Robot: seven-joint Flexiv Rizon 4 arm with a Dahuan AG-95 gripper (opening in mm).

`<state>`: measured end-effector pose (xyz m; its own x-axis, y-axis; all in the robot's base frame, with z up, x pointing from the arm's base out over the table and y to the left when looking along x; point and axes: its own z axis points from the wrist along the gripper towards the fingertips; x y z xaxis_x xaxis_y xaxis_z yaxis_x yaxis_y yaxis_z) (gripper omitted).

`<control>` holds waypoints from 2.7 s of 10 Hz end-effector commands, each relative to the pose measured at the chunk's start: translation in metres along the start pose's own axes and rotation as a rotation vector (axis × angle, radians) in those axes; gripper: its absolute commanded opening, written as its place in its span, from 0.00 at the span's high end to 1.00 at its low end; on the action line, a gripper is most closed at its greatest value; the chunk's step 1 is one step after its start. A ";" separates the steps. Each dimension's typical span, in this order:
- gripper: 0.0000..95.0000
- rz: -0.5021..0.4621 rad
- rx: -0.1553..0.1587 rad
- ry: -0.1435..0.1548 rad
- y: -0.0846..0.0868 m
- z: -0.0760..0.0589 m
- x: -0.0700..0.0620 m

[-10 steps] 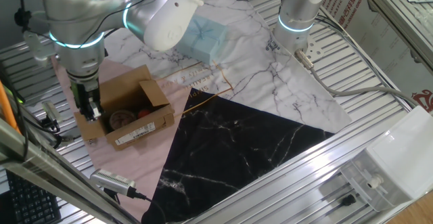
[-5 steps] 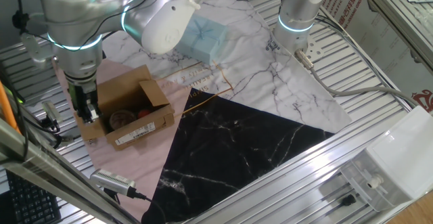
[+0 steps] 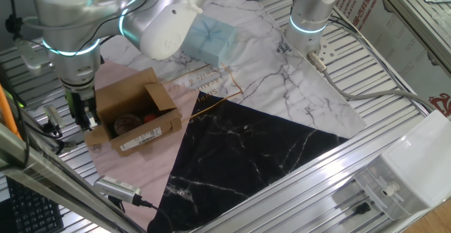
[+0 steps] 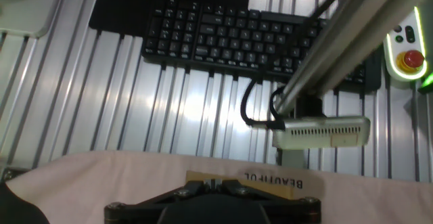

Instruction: Cover the box

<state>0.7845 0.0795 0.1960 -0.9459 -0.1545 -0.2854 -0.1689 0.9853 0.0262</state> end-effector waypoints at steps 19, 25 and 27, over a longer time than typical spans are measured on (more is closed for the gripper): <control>1.00 -0.027 -0.022 -0.052 -0.003 0.010 -0.009; 1.00 -0.046 -0.027 -0.067 -0.006 0.014 -0.008; 1.00 -0.048 -0.027 -0.065 -0.006 0.014 -0.007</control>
<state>0.7972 0.0755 0.1841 -0.9161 -0.1974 -0.3489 -0.2232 0.9741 0.0349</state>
